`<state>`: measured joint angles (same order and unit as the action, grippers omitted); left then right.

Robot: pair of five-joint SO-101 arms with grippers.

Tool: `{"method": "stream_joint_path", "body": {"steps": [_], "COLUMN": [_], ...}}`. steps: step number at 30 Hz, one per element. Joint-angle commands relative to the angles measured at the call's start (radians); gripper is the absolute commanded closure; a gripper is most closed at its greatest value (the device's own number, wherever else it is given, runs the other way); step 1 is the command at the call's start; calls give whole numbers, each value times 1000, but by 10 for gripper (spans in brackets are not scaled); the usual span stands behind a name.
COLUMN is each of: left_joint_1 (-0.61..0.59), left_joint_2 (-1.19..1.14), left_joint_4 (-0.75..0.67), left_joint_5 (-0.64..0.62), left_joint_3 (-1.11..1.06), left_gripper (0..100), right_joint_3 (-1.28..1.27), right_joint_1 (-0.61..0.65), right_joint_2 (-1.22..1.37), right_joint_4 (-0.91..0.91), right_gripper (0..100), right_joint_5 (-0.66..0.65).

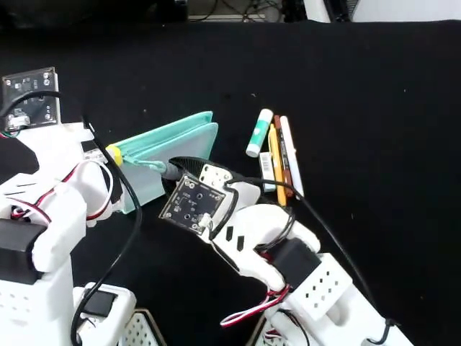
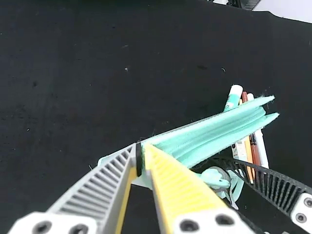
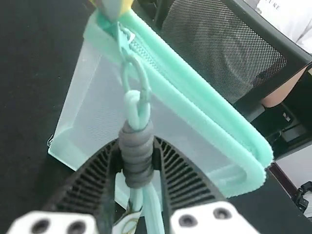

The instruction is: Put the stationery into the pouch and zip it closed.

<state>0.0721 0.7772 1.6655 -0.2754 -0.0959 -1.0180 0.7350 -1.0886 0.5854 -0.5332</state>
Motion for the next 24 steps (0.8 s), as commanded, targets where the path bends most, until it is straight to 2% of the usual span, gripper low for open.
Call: {"method": "stream_joint_path", "body": {"steps": [1, 4, 7, 17, 21, 24], "left_joint_1": [10, 8, 10, 10, 10, 10], "left_joint_2": [-17, -15, -15, -17, -17, -17], "left_joint_4": [8, 8, 8, 2, 0, 0], "left_joint_5": [-14, -15, -15, -15, -9, -8], "left_joint_3": [-53, -53, -56, -62, -61, -62], "left_gripper": [884, 844, 858, 874, 978, 971], "right_joint_3": [62, 81, 94, 79, 96, 117], "right_joint_1": [-8, -44, -80, -77, -81, -83], "right_joint_2": [-10, -10, -10, -10, -13, -12], "right_joint_4": [5, 5, 5, 28, 20, 21], "right_gripper": [986, 986, 986, 986, 986, 986], "right_joint_5": [-6, -6, -6, -6, -6, -6]}}
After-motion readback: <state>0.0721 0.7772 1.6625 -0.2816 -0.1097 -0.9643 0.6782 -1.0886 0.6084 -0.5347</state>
